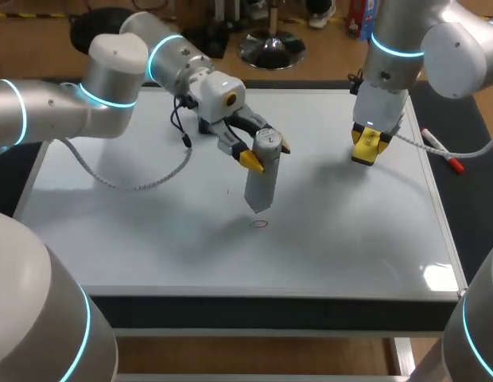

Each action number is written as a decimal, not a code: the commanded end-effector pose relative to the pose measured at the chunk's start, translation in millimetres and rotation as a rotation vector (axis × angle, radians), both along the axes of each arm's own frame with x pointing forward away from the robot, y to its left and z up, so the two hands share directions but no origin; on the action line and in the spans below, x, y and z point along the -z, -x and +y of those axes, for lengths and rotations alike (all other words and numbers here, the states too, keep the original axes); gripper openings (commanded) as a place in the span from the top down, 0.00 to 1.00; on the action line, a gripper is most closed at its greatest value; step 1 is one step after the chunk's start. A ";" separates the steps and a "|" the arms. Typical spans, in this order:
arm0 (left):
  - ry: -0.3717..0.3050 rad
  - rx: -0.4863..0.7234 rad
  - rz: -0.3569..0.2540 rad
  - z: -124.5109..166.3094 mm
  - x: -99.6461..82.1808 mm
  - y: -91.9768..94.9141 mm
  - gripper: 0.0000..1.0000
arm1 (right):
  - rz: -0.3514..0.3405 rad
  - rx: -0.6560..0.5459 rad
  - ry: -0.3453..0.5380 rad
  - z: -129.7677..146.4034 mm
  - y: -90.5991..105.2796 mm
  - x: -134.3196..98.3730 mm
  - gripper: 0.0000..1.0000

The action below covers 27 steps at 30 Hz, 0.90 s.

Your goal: Pick up the inspection probe, press it on each red-marked spot on the whiteboard one by one, put down the probe, pick up the eraser, and wipe off all the red marks.

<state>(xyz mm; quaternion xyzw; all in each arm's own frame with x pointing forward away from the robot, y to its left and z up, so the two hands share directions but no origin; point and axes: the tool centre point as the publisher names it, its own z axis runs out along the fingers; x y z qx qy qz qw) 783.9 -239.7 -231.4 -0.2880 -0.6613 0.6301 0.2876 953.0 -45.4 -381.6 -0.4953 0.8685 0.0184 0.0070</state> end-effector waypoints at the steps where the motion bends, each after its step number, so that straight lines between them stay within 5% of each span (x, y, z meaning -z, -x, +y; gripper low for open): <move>1: 0.020 -0.002 -0.007 -2.5 9.1 6.8 1.00 | 0.000 -0.002 0.003 -0.8 -0.1 -1.0 1.00; 27: 0.041 -0.036 0.024 7.2 41.1 17.2 1.00 | 0.000 -0.002 0.003 -0.8 -0.1 -1.0 1.00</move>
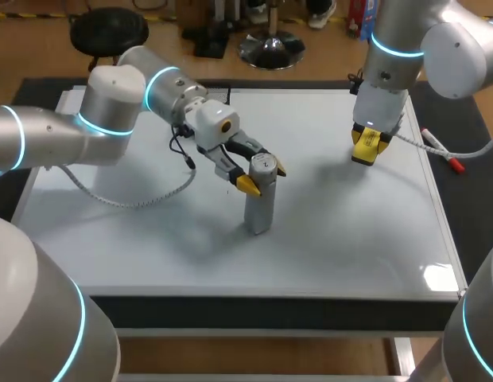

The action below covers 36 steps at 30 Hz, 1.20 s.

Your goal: Pick up the inspection probe, press it on each red-marked spot on the whiteboard one by one, put down the probe, pick up the eraser, and wipe off all the red marks.

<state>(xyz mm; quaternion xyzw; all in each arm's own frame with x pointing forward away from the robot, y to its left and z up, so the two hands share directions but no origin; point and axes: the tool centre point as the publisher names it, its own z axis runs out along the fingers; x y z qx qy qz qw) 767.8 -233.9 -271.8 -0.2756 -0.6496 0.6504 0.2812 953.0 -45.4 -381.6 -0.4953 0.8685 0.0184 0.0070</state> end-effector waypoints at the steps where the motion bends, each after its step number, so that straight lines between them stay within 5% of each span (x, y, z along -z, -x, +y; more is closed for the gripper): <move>1: 0.004 -0.009 -0.004 1.4 1.1 0.9 1.00 | 0.000 -0.002 0.003 -0.8 -0.1 -1.0 1.00; 36: -0.031 0.002 -0.041 3.1 4.3 -1.4 1.00 | 0.000 -0.002 0.003 -0.8 -0.1 -1.0 1.00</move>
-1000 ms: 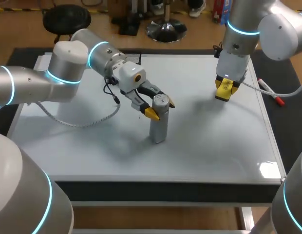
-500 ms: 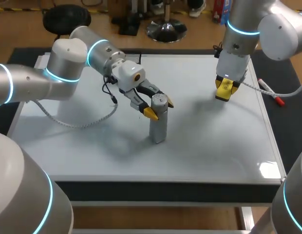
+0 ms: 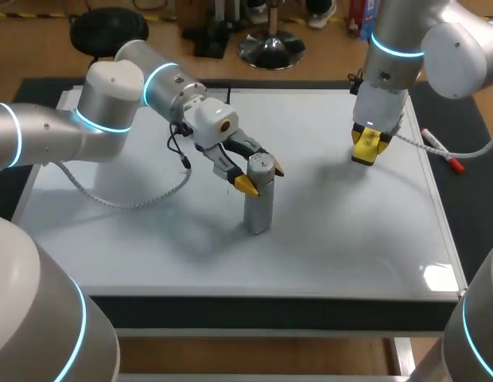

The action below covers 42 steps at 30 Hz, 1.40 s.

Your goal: Pick up the inspection probe, press it on each red-marked spot on the whiteboard one by one, put down the probe, pick up the eraser, and wipe off all the red marks.

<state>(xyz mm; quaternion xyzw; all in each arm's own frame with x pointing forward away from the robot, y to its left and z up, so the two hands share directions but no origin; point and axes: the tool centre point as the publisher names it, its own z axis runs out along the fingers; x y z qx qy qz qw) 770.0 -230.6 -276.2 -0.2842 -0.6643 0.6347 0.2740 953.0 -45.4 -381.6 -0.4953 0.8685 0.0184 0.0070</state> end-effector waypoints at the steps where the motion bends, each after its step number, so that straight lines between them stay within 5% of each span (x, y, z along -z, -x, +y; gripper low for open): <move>1: 0.001 0.000 -0.004 -0.2 -0.1 0.9 1.00 | 0.000 -0.002 0.003 -0.8 -0.1 -1.0 1.00; 17: 0.033 -0.003 -0.027 17.6 -25.6 -13.3 1.00 | 0.000 -0.002 0.003 -0.8 -0.1 -1.0 1.00; 42: -0.007 -0.044 -0.047 98.2 -64.1 -88.8 1.00 | 0.000 -0.002 0.003 -0.8 -0.1 -1.0 1.00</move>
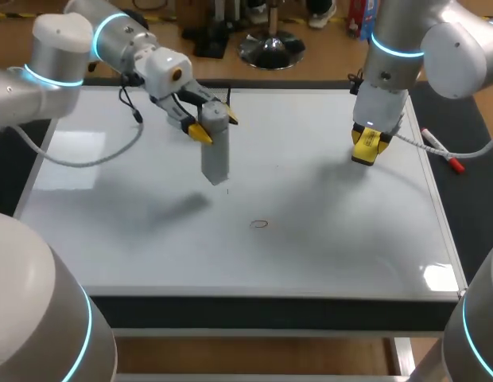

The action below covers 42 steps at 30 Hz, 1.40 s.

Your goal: Pick up the inspection probe, press it on each red-marked spot on the whiteboard one by one, put down the probe, pick up the eraser, and wipe off all the red marks.

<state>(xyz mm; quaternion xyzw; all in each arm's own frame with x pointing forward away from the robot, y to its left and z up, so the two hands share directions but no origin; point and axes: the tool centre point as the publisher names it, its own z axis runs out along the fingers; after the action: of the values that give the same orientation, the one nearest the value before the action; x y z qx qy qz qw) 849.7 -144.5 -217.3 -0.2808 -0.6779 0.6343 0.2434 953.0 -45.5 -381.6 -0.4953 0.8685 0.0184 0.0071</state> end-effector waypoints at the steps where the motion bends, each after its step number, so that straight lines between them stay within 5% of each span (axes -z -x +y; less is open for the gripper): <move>1: -0.005 0.005 -0.005 16.4 -5.5 -12.6 1.00 | 0.000 -0.002 0.003 -0.7 -0.1 -1.1 1.00; 32: -0.022 -0.039 -0.030 97.0 -14.0 -71.9 1.00 | 0.000 -0.002 0.003 -0.7 -0.1 -1.1 1.00; 42: -0.021 -0.069 -0.008 116.8 -12.1 -77.7 1.00 | 0.000 -0.002 0.003 -0.7 -0.1 -1.1 1.00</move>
<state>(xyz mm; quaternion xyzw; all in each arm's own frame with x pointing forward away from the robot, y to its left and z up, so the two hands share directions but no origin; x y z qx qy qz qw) 924.5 -30.8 -203.5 -0.2573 -0.6971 0.6326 0.2184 953.0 -45.4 -381.7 -0.4953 0.8685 0.0184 0.0071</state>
